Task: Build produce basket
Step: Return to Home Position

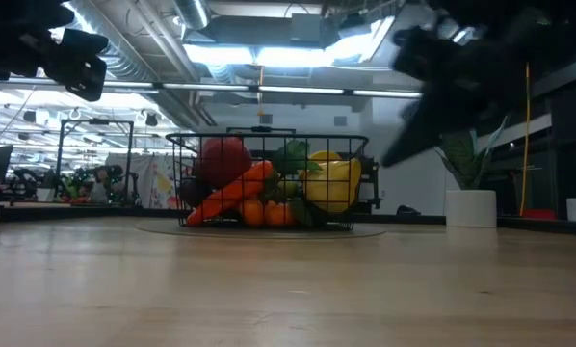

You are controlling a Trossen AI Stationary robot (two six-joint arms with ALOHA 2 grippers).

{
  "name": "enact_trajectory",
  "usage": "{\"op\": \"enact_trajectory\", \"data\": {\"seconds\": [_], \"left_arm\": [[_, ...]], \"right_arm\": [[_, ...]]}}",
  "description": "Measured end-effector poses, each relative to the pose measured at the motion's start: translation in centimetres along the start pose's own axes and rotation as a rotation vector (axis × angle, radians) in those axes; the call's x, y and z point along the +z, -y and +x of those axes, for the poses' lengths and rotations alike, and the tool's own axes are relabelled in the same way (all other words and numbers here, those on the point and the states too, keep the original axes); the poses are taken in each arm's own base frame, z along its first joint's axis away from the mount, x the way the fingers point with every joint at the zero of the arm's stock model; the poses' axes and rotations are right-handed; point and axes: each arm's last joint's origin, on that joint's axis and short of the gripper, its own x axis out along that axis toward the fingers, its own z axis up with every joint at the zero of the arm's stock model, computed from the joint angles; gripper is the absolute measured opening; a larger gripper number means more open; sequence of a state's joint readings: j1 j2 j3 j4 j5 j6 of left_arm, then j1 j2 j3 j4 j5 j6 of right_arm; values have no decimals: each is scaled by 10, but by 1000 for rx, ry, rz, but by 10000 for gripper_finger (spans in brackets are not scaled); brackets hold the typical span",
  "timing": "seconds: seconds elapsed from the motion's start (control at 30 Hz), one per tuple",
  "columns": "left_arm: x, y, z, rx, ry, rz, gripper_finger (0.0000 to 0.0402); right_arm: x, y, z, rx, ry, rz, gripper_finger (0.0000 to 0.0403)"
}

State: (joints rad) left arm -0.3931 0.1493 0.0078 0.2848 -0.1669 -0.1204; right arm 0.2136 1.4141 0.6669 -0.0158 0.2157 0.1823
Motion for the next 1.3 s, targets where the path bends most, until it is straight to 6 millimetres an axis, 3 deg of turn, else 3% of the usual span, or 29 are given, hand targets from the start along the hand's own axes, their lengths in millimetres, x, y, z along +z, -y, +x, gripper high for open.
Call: {"op": "enact_trajectory", "data": {"seconds": [0.23,0.5,0.93,1.3], "left_arm": [[0,0,0,1,-5,1,163],[-1,0,0,0,-7,1,163],[-1,0,0,0,-7,1,163],[-1,0,0,1,-7,1,163]], "right_arm": [[-45,18,-48,29,135,22,165],[-87,33,-74,56,387,17,165],[-109,42,-96,30,666,-113,165],[-109,45,-113,36,791,-86,165]]}}
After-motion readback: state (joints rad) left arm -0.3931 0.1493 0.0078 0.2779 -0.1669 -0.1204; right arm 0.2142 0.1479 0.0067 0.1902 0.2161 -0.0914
